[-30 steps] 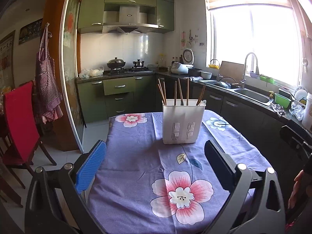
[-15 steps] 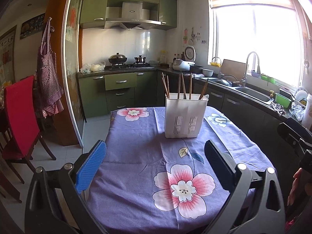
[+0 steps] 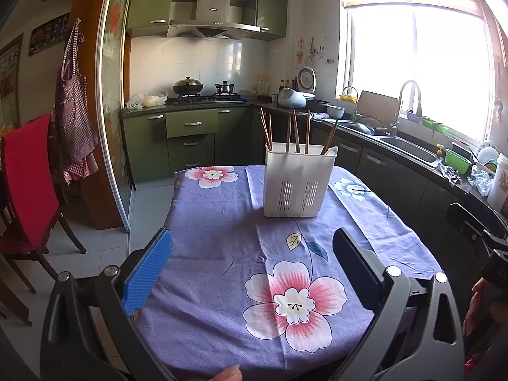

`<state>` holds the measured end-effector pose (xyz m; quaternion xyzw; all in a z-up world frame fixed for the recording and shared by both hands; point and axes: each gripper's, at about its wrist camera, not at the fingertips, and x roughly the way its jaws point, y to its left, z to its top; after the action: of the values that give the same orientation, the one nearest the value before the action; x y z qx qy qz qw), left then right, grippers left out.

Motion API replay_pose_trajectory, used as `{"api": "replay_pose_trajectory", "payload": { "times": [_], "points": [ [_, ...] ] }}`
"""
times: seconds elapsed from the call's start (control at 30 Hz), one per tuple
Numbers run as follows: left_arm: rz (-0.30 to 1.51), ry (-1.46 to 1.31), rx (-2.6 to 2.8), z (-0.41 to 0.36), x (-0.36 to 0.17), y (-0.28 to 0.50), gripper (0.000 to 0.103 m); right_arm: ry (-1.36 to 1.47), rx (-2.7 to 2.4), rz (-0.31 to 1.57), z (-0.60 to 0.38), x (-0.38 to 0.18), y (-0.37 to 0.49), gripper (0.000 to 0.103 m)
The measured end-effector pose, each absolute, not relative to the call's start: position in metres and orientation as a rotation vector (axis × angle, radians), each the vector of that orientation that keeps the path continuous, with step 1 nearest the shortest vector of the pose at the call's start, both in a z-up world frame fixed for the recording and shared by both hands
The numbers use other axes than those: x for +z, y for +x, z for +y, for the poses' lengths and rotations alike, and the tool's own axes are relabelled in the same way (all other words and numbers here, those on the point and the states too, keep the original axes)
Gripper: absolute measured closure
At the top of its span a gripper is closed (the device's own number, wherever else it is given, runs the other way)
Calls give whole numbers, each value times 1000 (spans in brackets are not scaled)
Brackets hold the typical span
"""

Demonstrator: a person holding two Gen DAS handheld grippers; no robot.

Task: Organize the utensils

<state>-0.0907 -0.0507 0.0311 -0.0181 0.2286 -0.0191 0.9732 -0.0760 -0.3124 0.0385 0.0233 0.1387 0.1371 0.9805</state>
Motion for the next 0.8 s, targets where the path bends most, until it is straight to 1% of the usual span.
{"api": "replay_pose_trajectory", "payload": {
  "times": [0.3, 0.8],
  "points": [
    [480, -65, -69, -48, 29, -86, 7, 48, 275, 287, -311, 35, -74, 5],
    [459, -39, -36, -50, 32, -93, 7, 46, 280, 287, -309, 33, -72, 5]
  ]
}}
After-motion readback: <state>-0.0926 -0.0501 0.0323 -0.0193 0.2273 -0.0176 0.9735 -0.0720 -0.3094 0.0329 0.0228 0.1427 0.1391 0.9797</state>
